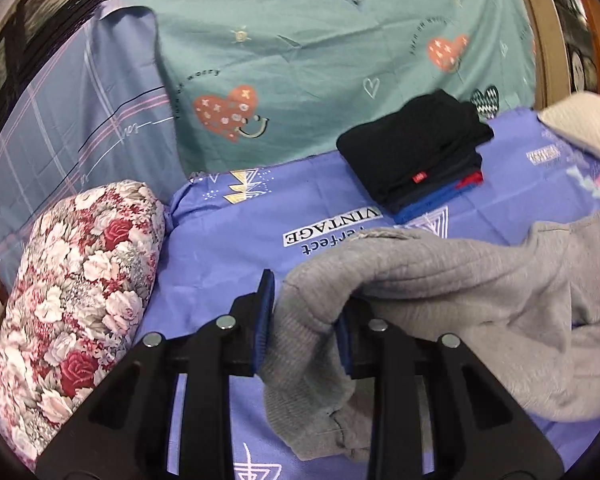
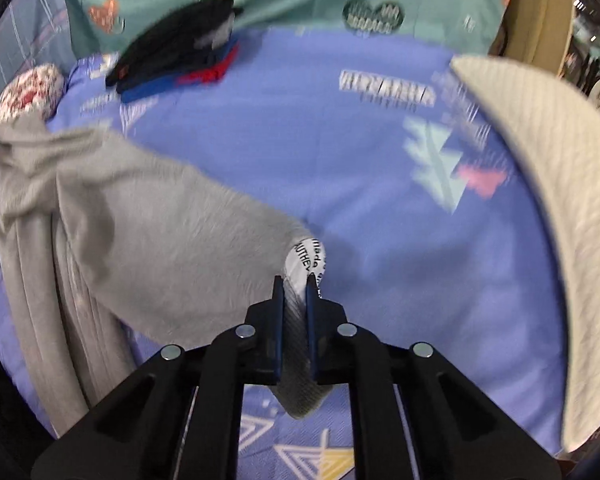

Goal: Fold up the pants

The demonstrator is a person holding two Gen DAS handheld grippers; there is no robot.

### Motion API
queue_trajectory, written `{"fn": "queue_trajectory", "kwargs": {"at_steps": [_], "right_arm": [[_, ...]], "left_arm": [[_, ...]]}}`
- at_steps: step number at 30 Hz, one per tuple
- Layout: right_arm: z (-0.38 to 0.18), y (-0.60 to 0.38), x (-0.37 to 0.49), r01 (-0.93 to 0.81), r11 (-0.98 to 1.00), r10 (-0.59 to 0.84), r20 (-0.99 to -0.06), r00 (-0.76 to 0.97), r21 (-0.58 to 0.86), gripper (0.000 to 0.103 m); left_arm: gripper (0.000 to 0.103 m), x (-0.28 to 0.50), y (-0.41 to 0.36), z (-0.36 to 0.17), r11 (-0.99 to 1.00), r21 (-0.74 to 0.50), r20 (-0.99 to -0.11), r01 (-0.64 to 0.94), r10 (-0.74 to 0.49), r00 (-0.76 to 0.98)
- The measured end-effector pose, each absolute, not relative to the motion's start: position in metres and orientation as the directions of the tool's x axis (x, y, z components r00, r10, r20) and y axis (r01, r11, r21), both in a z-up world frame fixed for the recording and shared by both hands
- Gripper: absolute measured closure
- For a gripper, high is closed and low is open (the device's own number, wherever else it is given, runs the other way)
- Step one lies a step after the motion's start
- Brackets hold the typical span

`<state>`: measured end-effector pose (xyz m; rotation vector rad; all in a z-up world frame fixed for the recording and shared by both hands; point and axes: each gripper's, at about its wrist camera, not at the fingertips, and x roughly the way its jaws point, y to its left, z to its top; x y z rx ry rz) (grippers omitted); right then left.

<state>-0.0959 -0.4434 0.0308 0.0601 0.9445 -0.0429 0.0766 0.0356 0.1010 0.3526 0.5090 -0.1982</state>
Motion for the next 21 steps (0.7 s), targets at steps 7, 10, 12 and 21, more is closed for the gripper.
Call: {"fn": "queue_trajectory", "kwargs": {"at_steps": [7, 10, 12, 21], "right_arm": [[0.100, -0.472, -0.030, 0.158, 0.987, -0.139, -0.729, 0.670, -0.044, 0.093], [0.101, -0.496, 0.019, 0.225, 0.971, -0.212, -0.735, 0.645, -0.083, 0.093], [0.095, -0.514, 0.051, 0.280, 0.955, -0.260, -0.745, 0.614, -0.102, 0.094], [0.001, -0.574, 0.158, 0.481, 0.778, -0.584, -0.749, 0.315, -0.404, 0.089]], "left_arm": [[0.071, 0.105, 0.048, 0.113, 0.946, 0.196, -0.608, 0.259, -0.090, 0.789], [0.067, 0.141, 0.030, 0.097, 0.932, 0.222, -0.662, 0.287, -0.072, 0.746], [0.059, 0.173, 0.009, 0.083, 0.916, 0.245, -0.691, 0.319, -0.066, 0.720], [0.032, 0.313, -0.003, 0.019, 0.957, 0.190, -0.840, 0.220, 0.042, 0.540]]}}
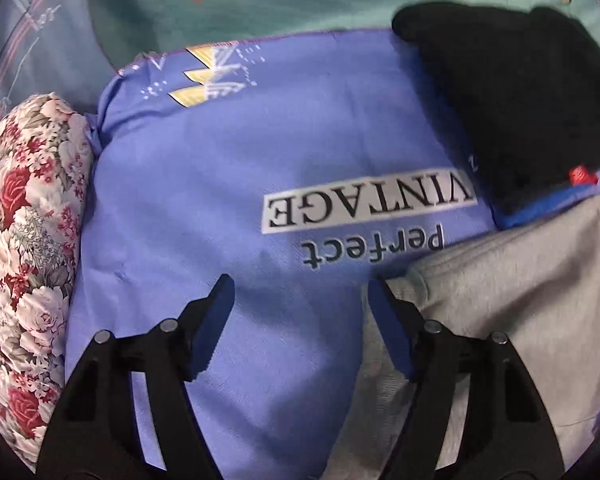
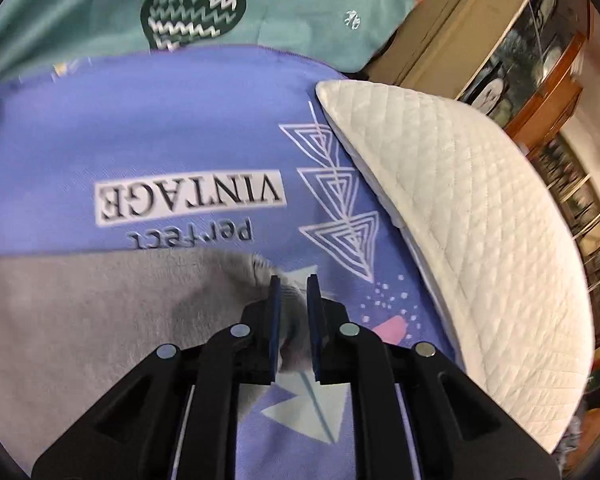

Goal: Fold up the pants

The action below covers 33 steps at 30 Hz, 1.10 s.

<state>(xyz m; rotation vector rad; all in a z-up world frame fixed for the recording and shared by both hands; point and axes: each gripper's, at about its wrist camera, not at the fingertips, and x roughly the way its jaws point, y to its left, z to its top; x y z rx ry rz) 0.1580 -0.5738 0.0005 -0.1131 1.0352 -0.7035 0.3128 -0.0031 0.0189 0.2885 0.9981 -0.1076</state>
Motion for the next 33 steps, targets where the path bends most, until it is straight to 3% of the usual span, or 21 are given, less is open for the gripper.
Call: {"fn": "queue_trajectory", "kwargs": {"at_steps": [1, 2, 5, 10, 16, 22, 25, 26, 27, 28, 29, 30, 31, 32, 33], "right_arm": [[0.000, -0.566, 0.153, 0.456, 0.789, -0.584, -0.733, 0.348, -0.411, 0.077], [0.002, -0.559, 0.147, 0.443, 0.790, -0.592, -0.714, 0.373, -0.424, 0.056], [0.016, -0.547, 0.118, 0.438, 0.774, -0.628, -0.647, 0.433, -0.458, 0.037], [0.052, -0.529, 0.045, 0.322, 0.917, -0.383, -0.744, 0.547, -0.236, 0.037], [0.063, -0.435, -0.079, -0.077, 0.994, -0.011, -0.792, 0.610, -0.072, 0.037], [0.058, -0.348, -0.194, -0.390, 0.919, 0.174, -0.825, 0.538, -0.061, 0.036], [0.051, -0.324, -0.220, -0.424, 0.906, 0.231, -0.834, 0.500, -0.003, 0.021], [0.048, -0.318, -0.225, -0.427, 0.904, 0.248, -0.836, 0.490, 0.017, 0.019], [0.043, -0.308, -0.228, -0.433, 0.901, 0.260, -0.839, 0.477, 0.033, 0.019], [0.037, -0.299, -0.227, -0.433, 0.901, 0.253, -0.843, 0.474, 0.027, 0.019], [0.031, -0.287, -0.227, -0.417, 0.909, 0.218, -0.851, 0.479, -0.002, 0.019], [0.021, -0.277, -0.224, -0.397, 0.917, 0.178, -0.864, 0.472, -0.028, 0.023], [0.011, -0.270, -0.220, -0.382, 0.923, 0.149, -0.880, 0.451, -0.040, 0.044], [-0.002, -0.264, -0.214, -0.370, 0.928, 0.117, -0.906, 0.408, -0.047, 0.079], [-0.012, -0.261, -0.214, -0.372, 0.927, 0.105, -0.923, 0.369, -0.044, 0.080]], "left_arm": [[0.030, 0.304, 0.001, 0.025, 0.957, 0.187, -0.829, 0.220, 0.034, 0.559], [0.026, 0.296, 0.006, 0.030, 0.960, 0.180, -0.820, 0.216, 0.025, 0.572], [0.023, 0.262, 0.028, 0.049, 0.970, 0.096, -0.814, 0.221, -0.051, 0.578], [0.017, 0.180, 0.055, 0.051, 0.957, 0.025, -0.825, 0.289, -0.143, 0.547], [0.017, 0.111, 0.066, -0.005, 0.930, 0.042, -0.872, 0.364, -0.144, 0.468], [0.017, 0.119, 0.036, -0.041, 0.913, -0.011, -0.868, 0.408, -0.212, 0.450], [0.017, 0.138, 0.023, -0.050, 0.924, -0.056, -0.866, 0.379, -0.234, 0.442], [0.024, 0.142, 0.021, -0.049, 0.927, -0.074, -0.863, 0.368, -0.244, 0.441], [0.030, 0.144, 0.019, -0.048, 0.926, -0.105, -0.861, 0.363, -0.267, 0.433], [0.049, 0.147, 0.017, -0.046, 0.922, -0.132, -0.859, 0.364, -0.289, 0.423], [0.059, 0.148, 0.015, -0.042, 0.919, -0.147, -0.857, 0.367, -0.304, 0.417], [0.063, 0.146, 0.012, -0.038, 0.923, -0.127, -0.855, 0.364, -0.288, 0.432], [0.071, 0.141, 0.008, -0.034, 0.923, -0.103, -0.852, 0.369, -0.274, 0.445], [0.075, 0.137, 0.007, -0.030, 0.924, -0.090, -0.847, 0.371, -0.267, 0.459], [0.077, 0.135, 0.009, -0.025, 0.926, -0.092, -0.842, 0.367, -0.269, 0.468]]}}
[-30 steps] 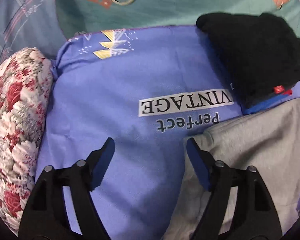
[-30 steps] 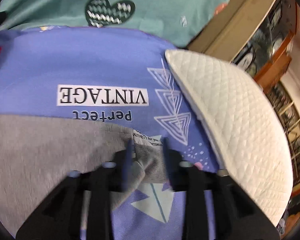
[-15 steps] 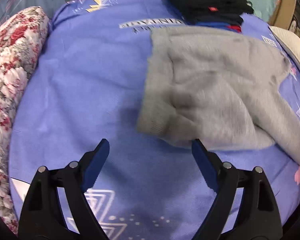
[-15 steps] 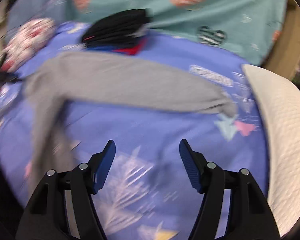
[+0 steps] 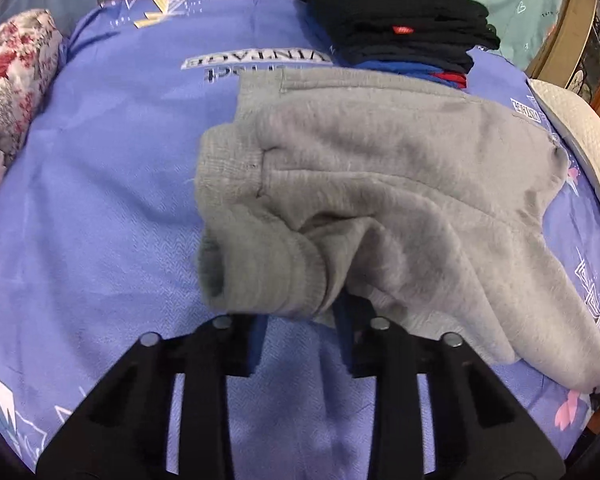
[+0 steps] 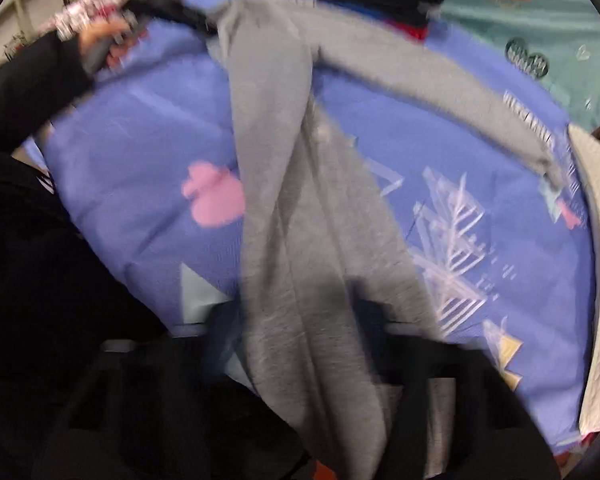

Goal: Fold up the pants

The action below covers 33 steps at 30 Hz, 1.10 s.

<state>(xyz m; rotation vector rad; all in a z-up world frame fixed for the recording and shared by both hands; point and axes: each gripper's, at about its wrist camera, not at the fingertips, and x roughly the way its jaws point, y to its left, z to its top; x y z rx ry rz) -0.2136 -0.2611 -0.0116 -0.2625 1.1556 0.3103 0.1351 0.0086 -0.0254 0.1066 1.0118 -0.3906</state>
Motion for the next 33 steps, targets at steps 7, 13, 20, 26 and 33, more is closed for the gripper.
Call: {"fn": "queue_trajectory", "kwargs": {"at_steps": [7, 13, 20, 26, 33], "right_arm": [[0.056, -0.328, -0.159, -0.154, 0.983, -0.006, -0.869, 0.495, -0.095, 0.094], [0.047, -0.416, -0.038, 0.208, 0.907, -0.421, -0.789, 0.448, -0.366, 0.043], [0.036, -0.442, -0.082, 0.321, 0.923, -0.351, -0.807, 0.476, -0.212, 0.039], [0.027, -0.471, -0.169, 0.406, 0.908, -0.314, -0.810, 0.495, -0.103, 0.038], [0.001, -0.525, -0.230, 0.568, 0.801, -0.175, -0.835, 0.521, 0.187, 0.037]], "left_arm": [[0.083, 0.130, 0.012, 0.035, 0.925, -0.111, -0.796, 0.363, -0.301, 0.525], [0.062, 0.135, 0.007, 0.020, 0.938, -0.093, -0.850, 0.333, -0.249, 0.465], [0.032, 0.112, 0.058, -0.003, 0.950, -0.189, -0.859, 0.249, -0.283, 0.427], [0.029, 0.123, 0.053, -0.026, 0.930, -0.307, -0.844, 0.201, -0.364, 0.394], [0.046, 0.138, 0.016, -0.029, 0.901, -0.398, -0.797, 0.174, -0.433, 0.422]]}}
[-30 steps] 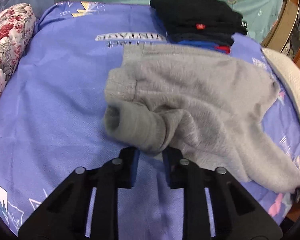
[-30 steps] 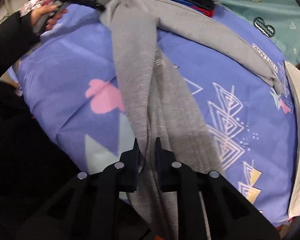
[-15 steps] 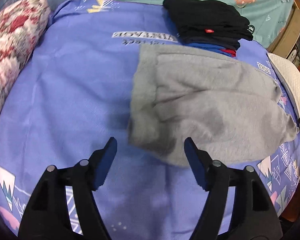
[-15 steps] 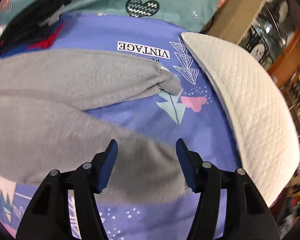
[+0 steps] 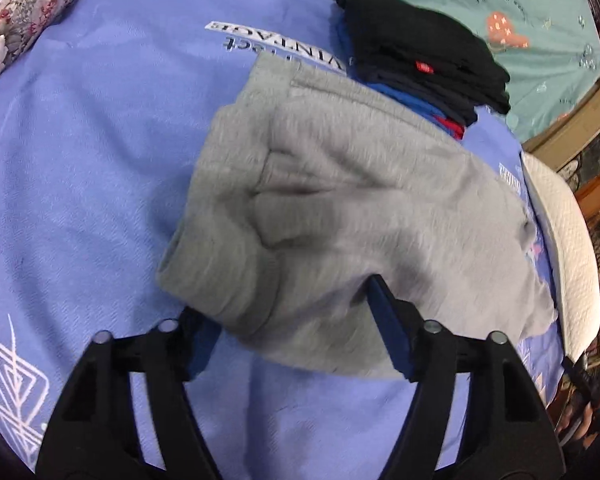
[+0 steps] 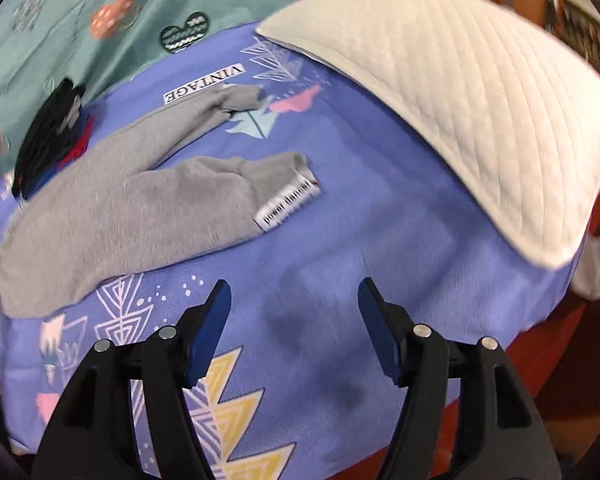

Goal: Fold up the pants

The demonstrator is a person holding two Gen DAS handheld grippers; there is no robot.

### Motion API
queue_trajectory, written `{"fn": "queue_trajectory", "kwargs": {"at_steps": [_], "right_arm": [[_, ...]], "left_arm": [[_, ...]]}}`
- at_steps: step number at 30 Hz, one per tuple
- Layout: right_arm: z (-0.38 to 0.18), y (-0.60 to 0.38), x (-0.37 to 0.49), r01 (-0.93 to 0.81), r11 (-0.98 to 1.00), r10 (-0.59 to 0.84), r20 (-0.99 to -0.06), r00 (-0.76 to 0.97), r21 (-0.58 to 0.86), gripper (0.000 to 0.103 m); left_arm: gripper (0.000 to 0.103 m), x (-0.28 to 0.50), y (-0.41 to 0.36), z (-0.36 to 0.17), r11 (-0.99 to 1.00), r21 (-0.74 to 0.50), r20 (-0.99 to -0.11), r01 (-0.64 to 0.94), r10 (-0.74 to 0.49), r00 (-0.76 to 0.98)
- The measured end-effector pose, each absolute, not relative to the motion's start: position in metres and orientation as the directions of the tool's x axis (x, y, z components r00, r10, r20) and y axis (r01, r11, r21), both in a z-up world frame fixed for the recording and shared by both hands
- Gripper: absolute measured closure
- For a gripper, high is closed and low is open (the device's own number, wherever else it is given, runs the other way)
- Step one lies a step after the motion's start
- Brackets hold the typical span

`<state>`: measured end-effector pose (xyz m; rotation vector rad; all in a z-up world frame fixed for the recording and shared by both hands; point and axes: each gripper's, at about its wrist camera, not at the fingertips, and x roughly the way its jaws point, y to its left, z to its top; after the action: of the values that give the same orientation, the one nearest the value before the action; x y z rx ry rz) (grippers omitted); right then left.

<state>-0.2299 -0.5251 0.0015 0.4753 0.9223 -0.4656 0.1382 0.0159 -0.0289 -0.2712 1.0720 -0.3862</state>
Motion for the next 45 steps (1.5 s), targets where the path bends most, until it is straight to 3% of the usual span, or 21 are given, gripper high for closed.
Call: {"fn": "queue_trajectory", "kwargs": {"at_steps": [1, 2, 9, 13, 15, 16, 17, 19, 29, 34, 37, 39, 42, 44, 45], "right_arm": [[-0.001, -0.528, -0.234, 0.572, 0.790, -0.149, -0.836, 0.528, 0.221, 0.037], [-0.004, -0.531, -0.235, 0.574, 0.775, -0.116, -0.833, 0.541, 0.264, 0.036], [-0.030, -0.542, -0.180, 0.564, 0.720, 0.018, -0.822, 0.569, 0.405, 0.036], [-0.048, -0.552, -0.147, 0.609, 0.675, 0.014, -0.832, 0.554, 0.417, 0.036], [-0.056, -0.557, -0.136, 0.618, 0.637, 0.044, -0.823, 0.567, 0.460, 0.036], [-0.057, -0.557, -0.131, 0.625, 0.630, 0.039, -0.823, 0.566, 0.460, 0.039], [-0.056, -0.557, -0.128, 0.626, 0.635, 0.027, -0.823, 0.568, 0.453, 0.058], [-0.052, -0.556, -0.128, 0.585, 0.645, 0.055, -0.794, 0.606, 0.491, 0.087], [0.051, -0.539, -0.177, 0.371, 0.752, 0.049, -0.608, 0.792, 0.544, 0.091], [0.111, -0.531, -0.229, 0.296, 0.789, 0.035, -0.520, 0.854, 0.539, 0.091], [0.106, -0.532, -0.245, 0.329, 0.792, 0.027, -0.569, 0.822, 0.513, 0.091], [0.074, -0.534, -0.246, 0.378, 0.791, 0.041, -0.660, 0.750, 0.480, 0.091], [0.007, -0.538, -0.246, 0.476, 0.760, 0.077, -0.788, 0.611, 0.443, 0.091], [-0.021, -0.542, -0.255, 0.537, 0.731, 0.072, -0.830, 0.554, 0.421, 0.089], [-0.025, -0.544, -0.263, 0.548, 0.713, 0.072, -0.823, 0.564, 0.438, 0.087]], "left_arm": [[0.069, 0.140, 0.019, -0.026, 0.894, -0.414, -0.782, 0.170, -0.445, 0.437], [0.077, 0.141, 0.022, -0.024, 0.892, -0.422, -0.774, 0.164, -0.449, 0.446], [0.076, 0.137, 0.026, -0.024, 0.891, -0.431, -0.778, 0.141, -0.446, 0.442], [0.042, 0.144, 0.024, -0.033, 0.883, -0.456, -0.781, 0.112, -0.457, 0.426], [0.045, 0.147, 0.019, -0.035, 0.896, -0.431, -0.787, 0.107, -0.431, 0.442], [0.058, 0.147, 0.017, -0.034, 0.908, -0.405, -0.792, 0.106, -0.407, 0.455], [0.071, 0.145, 0.017, -0.031, 0.913, -0.392, -0.789, 0.108, -0.395, 0.471], [0.078, 0.139, 0.023, -0.019, 0.908, -0.401, -0.764, 0.124, -0.405, 0.502], [0.083, 0.078, 0.053, 0.060, 0.858, -0.460, -0.648, 0.228, -0.501, 0.574], [0.083, 0.033, 0.068, 0.040, 0.871, -0.436, -0.722, 0.228, -0.490, 0.489], [0.082, 0.028, 0.066, -0.005, 0.909, -0.362, -0.825, 0.209, -0.416, 0.383], [0.078, 0.030, 0.065, -0.030, 0.921, -0.337, -0.862, 0.194, -0.385, 0.330], [0.061, 0.028, 0.066, -0.031, 0.934, -0.306, -0.875, 0.184, -0.352, 0.332], [0.044, 0.023, 0.070, -0.023, 0.941, -0.275, -0.880, 0.197, -0.329, 0.344], [0.041, 0.019, 0.074, -0.017, 0.946, -0.251, -0.883, 0.202, -0.310, 0.352]]}}
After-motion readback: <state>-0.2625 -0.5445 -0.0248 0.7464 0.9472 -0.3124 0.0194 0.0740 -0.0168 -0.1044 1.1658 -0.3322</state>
